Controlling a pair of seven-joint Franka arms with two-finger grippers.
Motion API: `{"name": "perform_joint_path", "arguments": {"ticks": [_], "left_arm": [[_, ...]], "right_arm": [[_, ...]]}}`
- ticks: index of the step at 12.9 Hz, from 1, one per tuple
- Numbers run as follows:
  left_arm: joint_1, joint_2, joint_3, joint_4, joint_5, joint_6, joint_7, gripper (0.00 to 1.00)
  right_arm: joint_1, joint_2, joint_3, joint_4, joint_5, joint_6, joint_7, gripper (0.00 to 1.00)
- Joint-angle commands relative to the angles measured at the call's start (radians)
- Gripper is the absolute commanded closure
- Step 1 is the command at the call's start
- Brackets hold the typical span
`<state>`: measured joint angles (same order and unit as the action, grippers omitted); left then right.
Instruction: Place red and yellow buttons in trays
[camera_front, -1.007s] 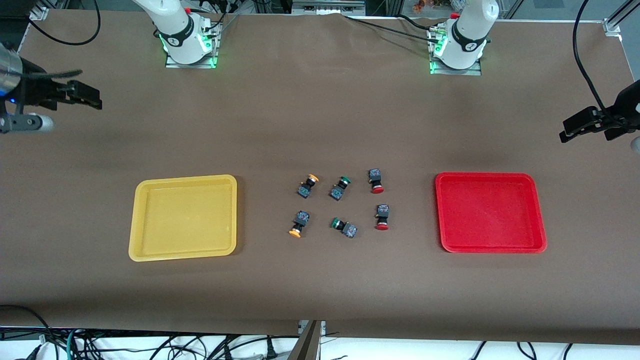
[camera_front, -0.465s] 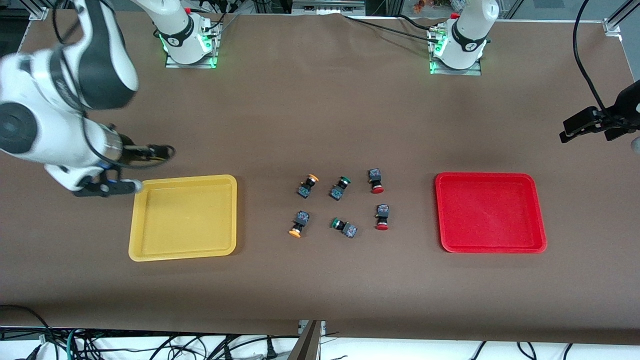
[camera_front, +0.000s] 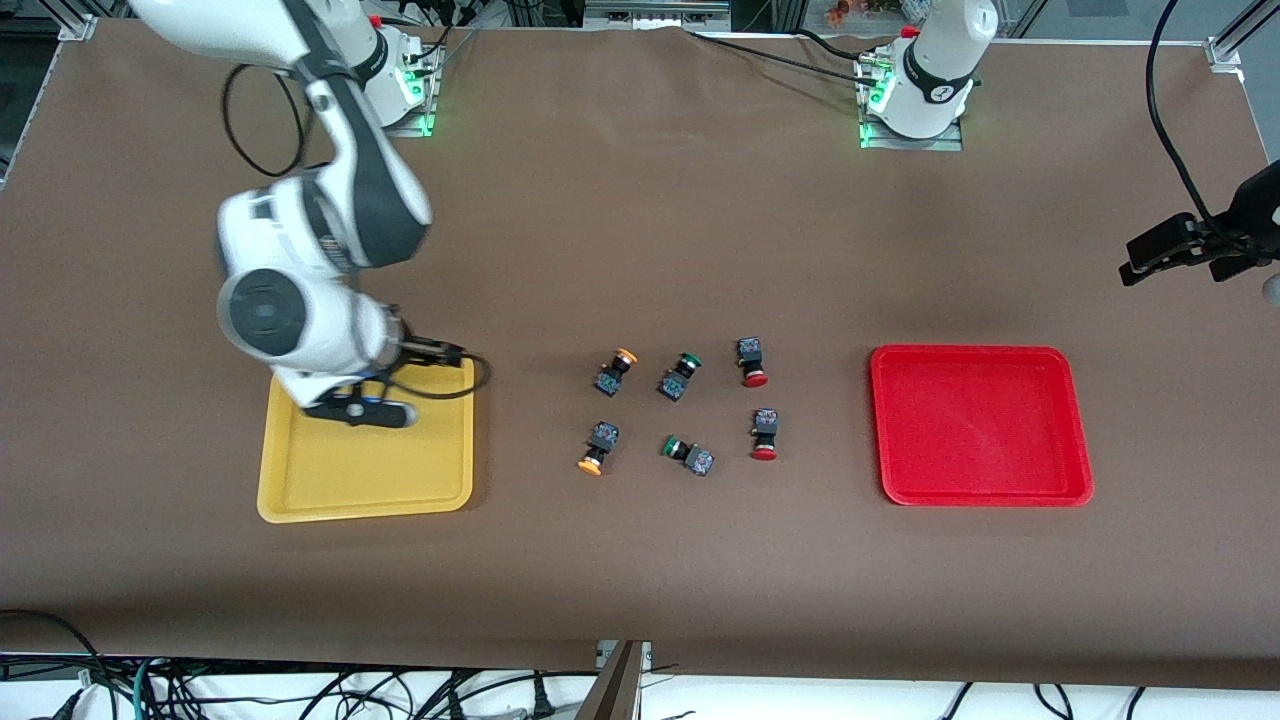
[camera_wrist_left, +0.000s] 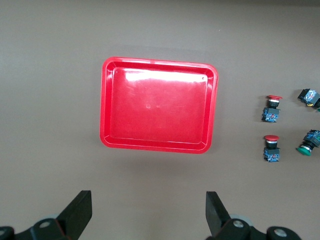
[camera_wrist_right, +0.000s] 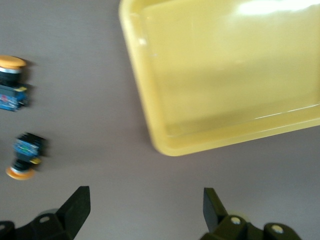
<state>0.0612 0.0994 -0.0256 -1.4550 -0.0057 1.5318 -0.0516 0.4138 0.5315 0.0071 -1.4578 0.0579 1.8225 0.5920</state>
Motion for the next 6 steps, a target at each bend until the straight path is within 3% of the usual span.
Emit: {"name": "perform_joint_path", "arguments": {"ticks": [1, 6], "left_arm": [[0.002, 0.017, -0.002, 0.035, -0.014, -0.013, -0.001, 0.0], [0.005, 0.016, -0.005, 0.033, -0.013, -0.022, 0.018, 0.0]], "right_arm": [[0.106, 0.066, -0.009, 0.017, 0.007, 0.119, 0.226, 0.0], [0.221, 0.218, -0.01, 0.024, -0.006, 0.429, 0.497, 0.0]]}}
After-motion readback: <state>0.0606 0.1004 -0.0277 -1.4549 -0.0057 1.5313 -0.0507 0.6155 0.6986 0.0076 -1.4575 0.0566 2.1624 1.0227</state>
